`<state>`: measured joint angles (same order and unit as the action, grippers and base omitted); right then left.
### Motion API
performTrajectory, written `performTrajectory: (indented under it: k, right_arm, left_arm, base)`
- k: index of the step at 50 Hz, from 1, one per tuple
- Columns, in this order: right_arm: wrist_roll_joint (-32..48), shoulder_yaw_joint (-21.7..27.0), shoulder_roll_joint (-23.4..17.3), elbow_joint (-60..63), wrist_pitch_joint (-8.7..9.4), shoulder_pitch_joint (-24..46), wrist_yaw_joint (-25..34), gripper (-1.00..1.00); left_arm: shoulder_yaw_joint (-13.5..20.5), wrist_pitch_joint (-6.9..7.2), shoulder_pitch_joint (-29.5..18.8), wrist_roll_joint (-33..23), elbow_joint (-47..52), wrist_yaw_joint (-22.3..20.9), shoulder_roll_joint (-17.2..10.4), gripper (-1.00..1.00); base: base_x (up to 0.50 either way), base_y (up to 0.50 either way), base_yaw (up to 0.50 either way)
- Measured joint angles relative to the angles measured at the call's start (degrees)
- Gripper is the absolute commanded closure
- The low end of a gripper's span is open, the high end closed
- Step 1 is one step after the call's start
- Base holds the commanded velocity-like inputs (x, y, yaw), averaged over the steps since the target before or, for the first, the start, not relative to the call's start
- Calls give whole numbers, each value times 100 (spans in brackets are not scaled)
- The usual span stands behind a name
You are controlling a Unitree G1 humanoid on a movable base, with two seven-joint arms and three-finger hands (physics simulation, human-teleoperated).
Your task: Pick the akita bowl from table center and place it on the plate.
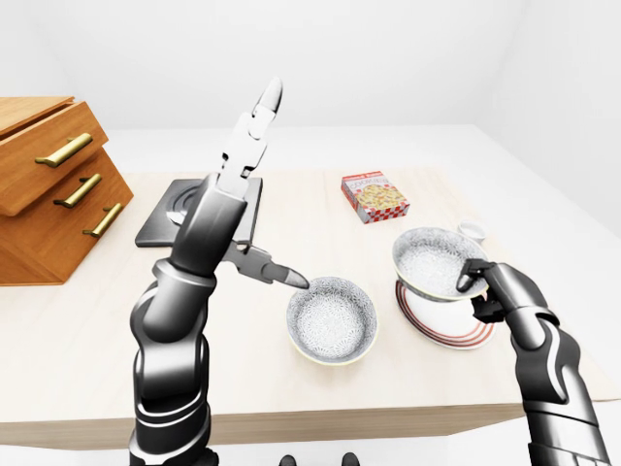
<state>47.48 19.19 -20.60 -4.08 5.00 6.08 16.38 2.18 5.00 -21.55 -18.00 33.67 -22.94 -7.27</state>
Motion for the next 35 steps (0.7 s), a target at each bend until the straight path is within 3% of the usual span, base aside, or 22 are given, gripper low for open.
performTrajectory:
  k: [35]
  right_arm:
    - [-37, 130, -136, -850, 0, -276, -632, 100]
  left_arm:
    - [-48, 0, 182, -80, 14, -30, 71, -100]
  base:
    - [0, 0, 0]
